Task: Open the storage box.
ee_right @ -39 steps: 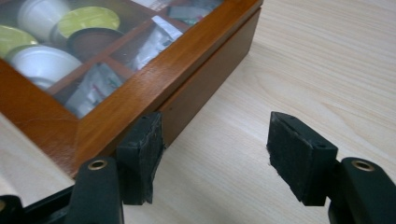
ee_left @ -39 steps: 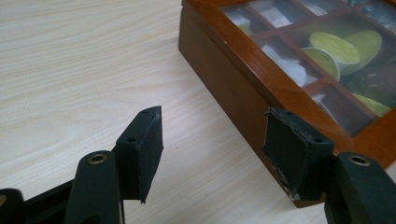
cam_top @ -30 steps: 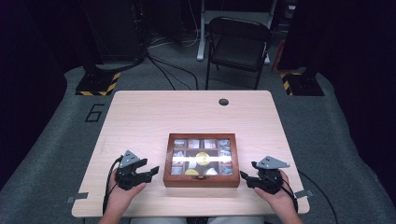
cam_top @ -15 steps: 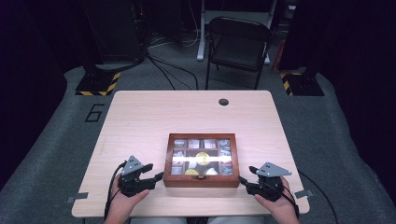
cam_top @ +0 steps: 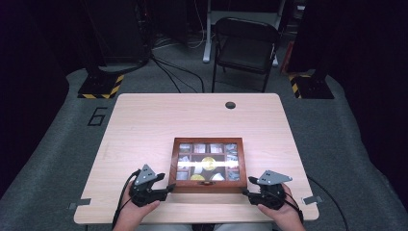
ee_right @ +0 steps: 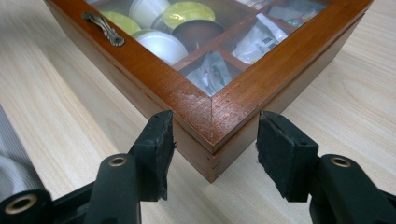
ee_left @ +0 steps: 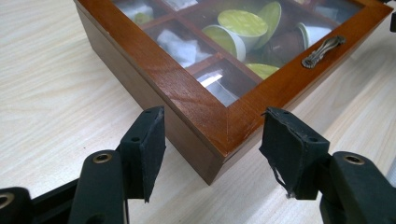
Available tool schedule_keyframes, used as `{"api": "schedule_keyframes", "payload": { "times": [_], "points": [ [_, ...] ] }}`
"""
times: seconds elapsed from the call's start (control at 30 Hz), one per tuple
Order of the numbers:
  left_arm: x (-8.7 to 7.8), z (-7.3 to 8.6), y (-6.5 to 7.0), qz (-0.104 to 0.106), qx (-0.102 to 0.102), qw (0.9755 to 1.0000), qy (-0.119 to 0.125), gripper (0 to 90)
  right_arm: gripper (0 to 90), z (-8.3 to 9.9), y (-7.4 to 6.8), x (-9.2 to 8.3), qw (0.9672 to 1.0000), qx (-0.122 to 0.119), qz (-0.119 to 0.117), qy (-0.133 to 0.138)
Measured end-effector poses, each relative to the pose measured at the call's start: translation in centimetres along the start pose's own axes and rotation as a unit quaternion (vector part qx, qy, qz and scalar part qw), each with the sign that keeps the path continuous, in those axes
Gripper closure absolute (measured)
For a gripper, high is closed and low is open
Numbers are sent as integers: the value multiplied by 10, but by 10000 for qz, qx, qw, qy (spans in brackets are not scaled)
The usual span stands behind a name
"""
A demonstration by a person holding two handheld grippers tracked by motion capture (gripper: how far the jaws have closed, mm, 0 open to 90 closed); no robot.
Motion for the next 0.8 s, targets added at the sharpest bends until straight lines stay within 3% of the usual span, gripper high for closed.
{"api": "schedule_keyframes", "payload": {
  "times": [0.1,0.33,0.8],
  "points": [
    [3,2,1,6,11,10000,-50,396,454,2,-1,3,9999,-131,0,-93],
    [12,5,4,29,266,9994,-211,390,420,3,1,11,9996,-161,-5,-226],
    [16,8,5,63,174,9993,-334,388,418,3,6,14,9992,-314,-187,-177]
  ]
}}
Point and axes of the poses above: each handheld gripper's, and its own axes: x roughly forward along the jaws, z roughly out of its underside, y roughly to its right, the point moved 7 cm from there along x, roughly forward along the jaws
